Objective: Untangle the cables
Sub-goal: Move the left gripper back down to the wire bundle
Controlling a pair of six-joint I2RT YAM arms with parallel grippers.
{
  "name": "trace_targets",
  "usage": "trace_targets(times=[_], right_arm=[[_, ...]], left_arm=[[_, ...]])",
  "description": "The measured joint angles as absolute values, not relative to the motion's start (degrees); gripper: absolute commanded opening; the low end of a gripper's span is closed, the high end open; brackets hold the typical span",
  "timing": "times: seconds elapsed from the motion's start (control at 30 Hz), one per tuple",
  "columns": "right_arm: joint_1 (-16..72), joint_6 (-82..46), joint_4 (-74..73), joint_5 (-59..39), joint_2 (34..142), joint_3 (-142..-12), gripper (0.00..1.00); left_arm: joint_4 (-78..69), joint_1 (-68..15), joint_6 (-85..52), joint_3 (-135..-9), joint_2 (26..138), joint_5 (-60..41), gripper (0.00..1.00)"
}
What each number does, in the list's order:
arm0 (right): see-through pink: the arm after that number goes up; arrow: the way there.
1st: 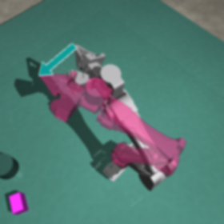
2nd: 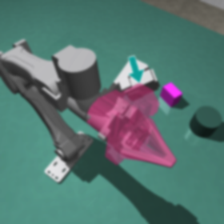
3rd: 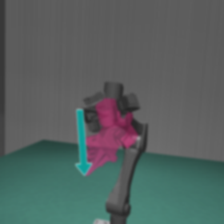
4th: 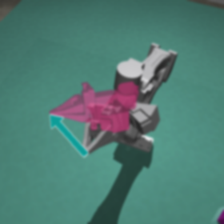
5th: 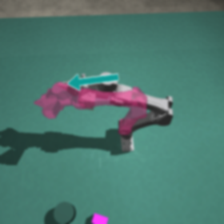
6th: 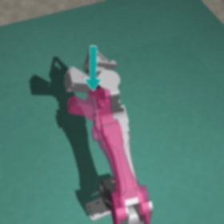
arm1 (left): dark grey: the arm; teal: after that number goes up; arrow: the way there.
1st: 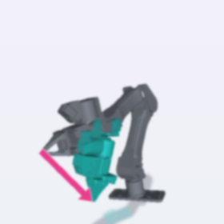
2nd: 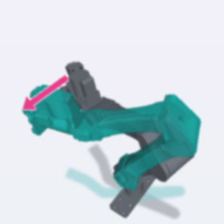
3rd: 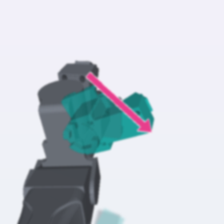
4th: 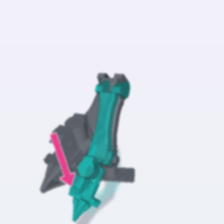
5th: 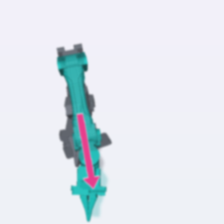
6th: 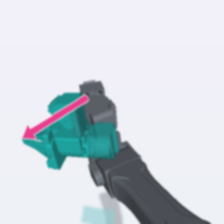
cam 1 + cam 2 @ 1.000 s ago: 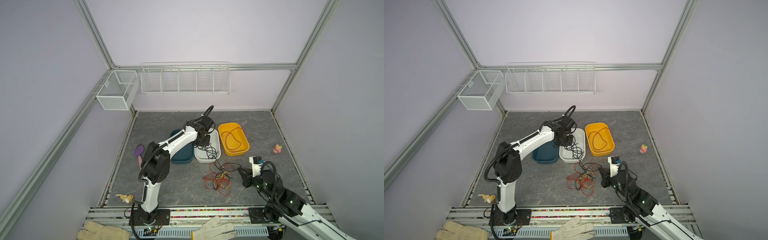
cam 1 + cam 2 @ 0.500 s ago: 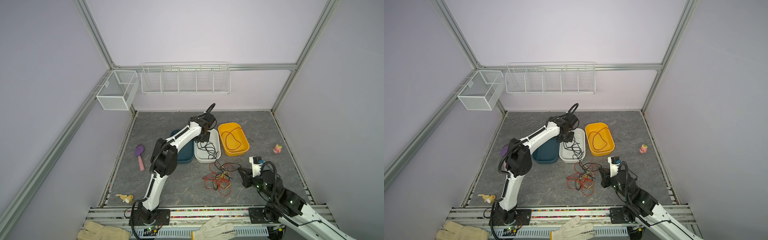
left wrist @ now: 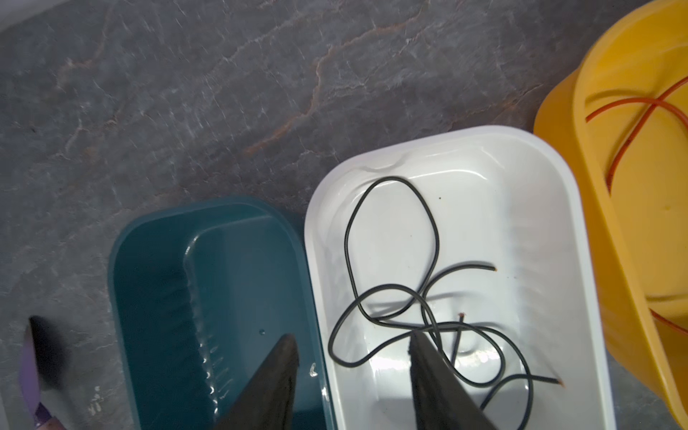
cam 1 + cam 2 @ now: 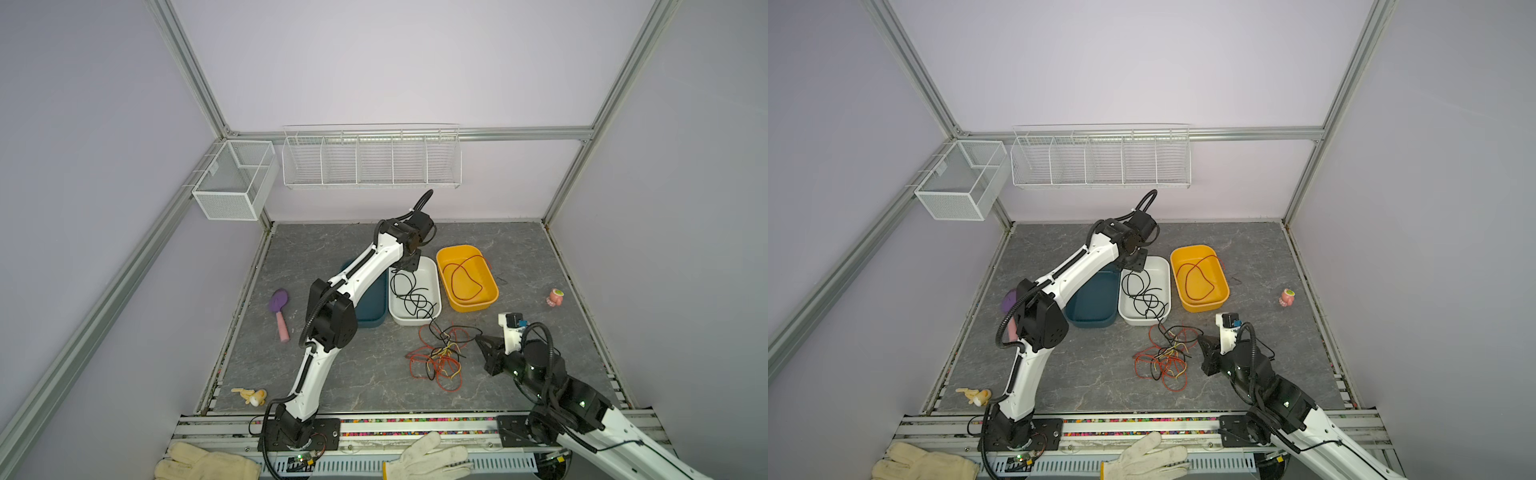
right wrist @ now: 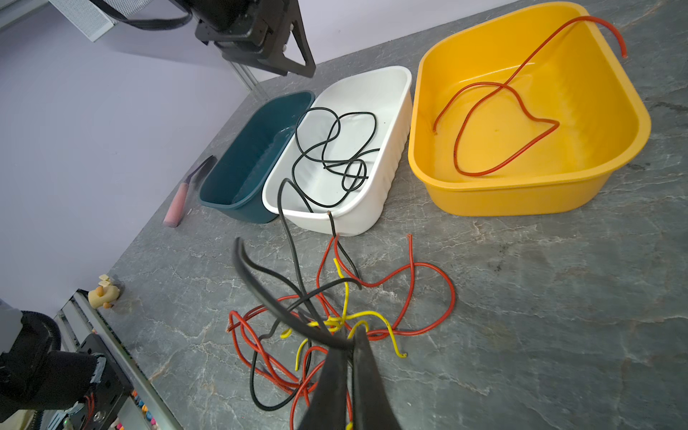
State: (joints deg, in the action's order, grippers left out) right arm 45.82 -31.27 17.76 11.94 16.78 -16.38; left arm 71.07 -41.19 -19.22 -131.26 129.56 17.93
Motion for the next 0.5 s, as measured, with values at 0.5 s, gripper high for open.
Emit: trace_targets(times=[0.5], right_arm=[[45.82, -30.37, 17.72, 11.09, 16.80, -16.38, 0.06]], left_arm=[[63.96, -46.09, -22.48, -103.00, 106.80, 13.76, 0.51]])
